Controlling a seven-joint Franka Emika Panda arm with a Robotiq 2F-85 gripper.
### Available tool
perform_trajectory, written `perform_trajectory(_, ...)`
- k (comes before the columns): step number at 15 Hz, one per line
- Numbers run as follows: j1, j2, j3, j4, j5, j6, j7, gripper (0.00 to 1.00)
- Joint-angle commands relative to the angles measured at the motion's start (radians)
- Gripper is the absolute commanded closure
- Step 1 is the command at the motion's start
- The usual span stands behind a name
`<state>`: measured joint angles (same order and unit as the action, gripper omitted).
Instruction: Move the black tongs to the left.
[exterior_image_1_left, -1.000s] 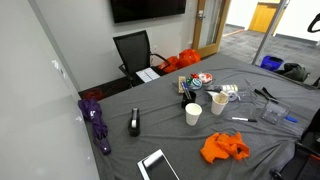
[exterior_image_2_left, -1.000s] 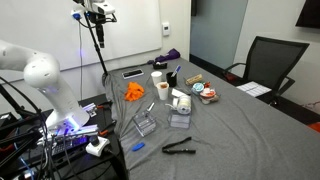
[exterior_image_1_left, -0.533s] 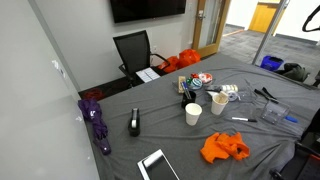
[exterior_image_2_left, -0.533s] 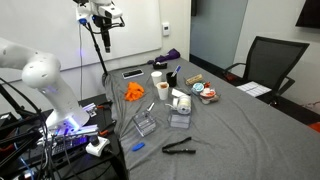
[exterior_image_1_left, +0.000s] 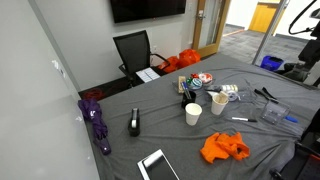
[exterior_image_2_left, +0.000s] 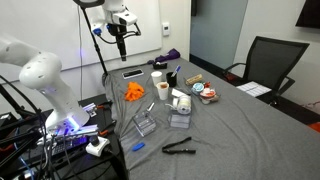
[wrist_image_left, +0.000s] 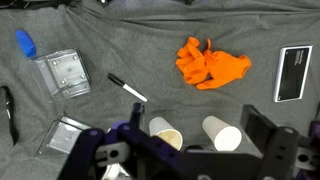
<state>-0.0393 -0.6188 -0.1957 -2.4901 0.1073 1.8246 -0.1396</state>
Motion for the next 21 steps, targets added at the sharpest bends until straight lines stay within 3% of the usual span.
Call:
perform_trajectory(1, -0.032, 0.090, -0.005, 0.034, -0.027, 0.065, -0.039, 0.00)
perform_trajectory(4, -0.042, 0.121, -0.005, 0.028, -0.049, 0.163, -0.050, 0.00)
perform_trajectory(5, -0.037, 0.083, 0.005, 0.011, -0.023, 0.124, -0.020, 0.00)
perform_trajectory(12, -0.040, 0.107, 0.005, 0.019, -0.032, 0.151, -0.025, 0.00)
perform_trajectory(21, -0.093, 0.324, -0.195, 0.185, 0.085, 0.190, -0.166, 0.00)
